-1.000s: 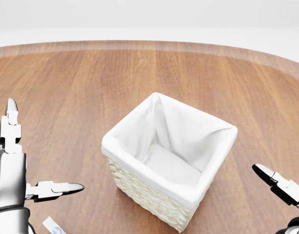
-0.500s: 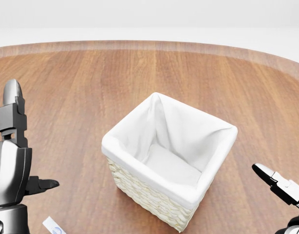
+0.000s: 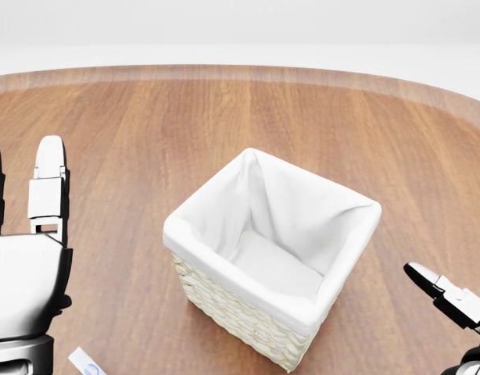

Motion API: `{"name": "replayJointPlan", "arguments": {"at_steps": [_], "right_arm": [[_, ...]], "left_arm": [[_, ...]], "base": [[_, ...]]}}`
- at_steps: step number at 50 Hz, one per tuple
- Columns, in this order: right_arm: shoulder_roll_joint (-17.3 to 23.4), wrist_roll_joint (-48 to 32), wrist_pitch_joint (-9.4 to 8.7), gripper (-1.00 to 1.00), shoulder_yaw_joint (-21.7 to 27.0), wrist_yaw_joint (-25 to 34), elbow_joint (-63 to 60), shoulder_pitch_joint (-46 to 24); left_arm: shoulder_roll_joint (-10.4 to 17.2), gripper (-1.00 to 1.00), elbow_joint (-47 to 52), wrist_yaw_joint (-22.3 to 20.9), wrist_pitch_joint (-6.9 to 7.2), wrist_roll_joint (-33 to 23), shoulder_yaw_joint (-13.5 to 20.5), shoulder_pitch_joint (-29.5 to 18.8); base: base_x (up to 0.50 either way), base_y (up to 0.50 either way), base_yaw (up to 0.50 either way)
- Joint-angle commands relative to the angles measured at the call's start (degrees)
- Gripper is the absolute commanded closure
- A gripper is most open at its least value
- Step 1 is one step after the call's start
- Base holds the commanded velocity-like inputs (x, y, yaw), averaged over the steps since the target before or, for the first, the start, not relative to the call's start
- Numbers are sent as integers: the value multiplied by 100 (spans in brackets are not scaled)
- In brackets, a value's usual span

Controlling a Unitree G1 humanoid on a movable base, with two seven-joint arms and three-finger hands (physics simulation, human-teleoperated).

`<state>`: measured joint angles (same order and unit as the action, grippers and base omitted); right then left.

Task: Pick up the alphabet soup and the cream cheese box, and put them in the basket.

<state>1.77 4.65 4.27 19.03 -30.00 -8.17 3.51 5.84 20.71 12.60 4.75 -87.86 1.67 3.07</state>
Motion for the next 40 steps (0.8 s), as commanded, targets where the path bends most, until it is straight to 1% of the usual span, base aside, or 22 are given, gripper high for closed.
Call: {"name": "replayJointPlan", "arguments": {"at_steps": [1, 35, 36, 37, 39, 40], "right_arm": [[-4, -74, 27, -100, -16, 0, 37, -1], [-2, -73, 28, -100, -18, 0, 39, -1], [-4, -76, 39, -100, -21, 0, 42, 5], [-7, -79, 5, -100, -24, 0, -1, 17], [-6, -79, 29, -100, -19, 0, 32, 10], [-13, -79, 1, -100, -21, 0, -16, 26]], "left_arm": [[44, -100, -87, 169, -73, -329, -24, 38], [27, -100, -85, 167, -96, -339, -6, 37], [11, -100, -63, 161, -79, -337, -6, 69], [11, -100, -68, 161, -65, -357, -5, 71], [20, -100, -4, 98, -96, -331, -7, 90], [33, -100, 7, 53, -103, -355, 2, 89]], "base": [[0, 0, 0], [0, 0, 0], [0, 0, 0], [0, 0, 0], [0, 0, 0], [0, 0, 0]]}}
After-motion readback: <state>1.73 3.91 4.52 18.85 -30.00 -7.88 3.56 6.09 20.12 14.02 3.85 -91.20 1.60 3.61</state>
